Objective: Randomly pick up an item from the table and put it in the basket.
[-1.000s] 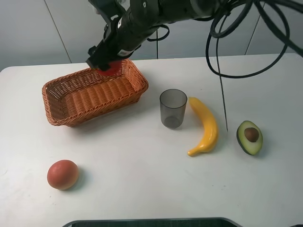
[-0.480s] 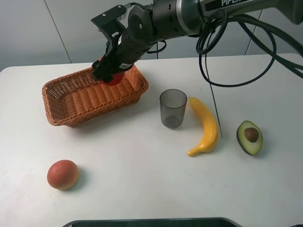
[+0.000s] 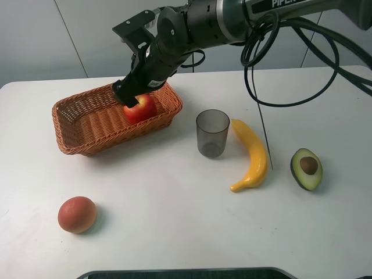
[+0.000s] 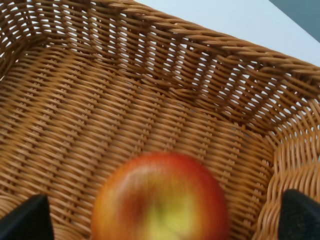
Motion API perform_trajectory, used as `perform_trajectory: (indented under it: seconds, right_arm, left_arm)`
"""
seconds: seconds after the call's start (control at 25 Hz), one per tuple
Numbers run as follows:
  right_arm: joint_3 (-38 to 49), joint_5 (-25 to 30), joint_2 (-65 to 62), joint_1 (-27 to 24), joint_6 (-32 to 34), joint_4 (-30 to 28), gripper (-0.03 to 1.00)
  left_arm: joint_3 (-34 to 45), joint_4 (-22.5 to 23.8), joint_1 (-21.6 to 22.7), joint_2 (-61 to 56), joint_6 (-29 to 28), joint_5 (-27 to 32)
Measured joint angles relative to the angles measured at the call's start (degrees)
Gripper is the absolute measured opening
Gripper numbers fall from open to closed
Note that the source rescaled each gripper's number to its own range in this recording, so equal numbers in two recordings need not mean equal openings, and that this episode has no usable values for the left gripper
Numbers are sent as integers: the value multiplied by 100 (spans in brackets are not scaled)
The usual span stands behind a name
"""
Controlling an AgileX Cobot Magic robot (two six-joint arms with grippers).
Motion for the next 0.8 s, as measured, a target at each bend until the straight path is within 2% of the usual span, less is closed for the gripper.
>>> perform_trajectory:
  seconds: [0.08,0.36,0.6,0.8]
  right_arm:
    - [0,50,0,0,0,0,98]
    - [-10,288,-315,0,-4,-12,100]
    - [5,1207,-739,-67,1,-23,100]
    - [301,1967,-1314,-433,134,-36,100]
  left_arm:
    - [0,0,0,0,0,0]
    - [0,0,0,0,0,0]
    - [0,0,0,-6,0,0]
    - [0,0,0,-6,0,0]
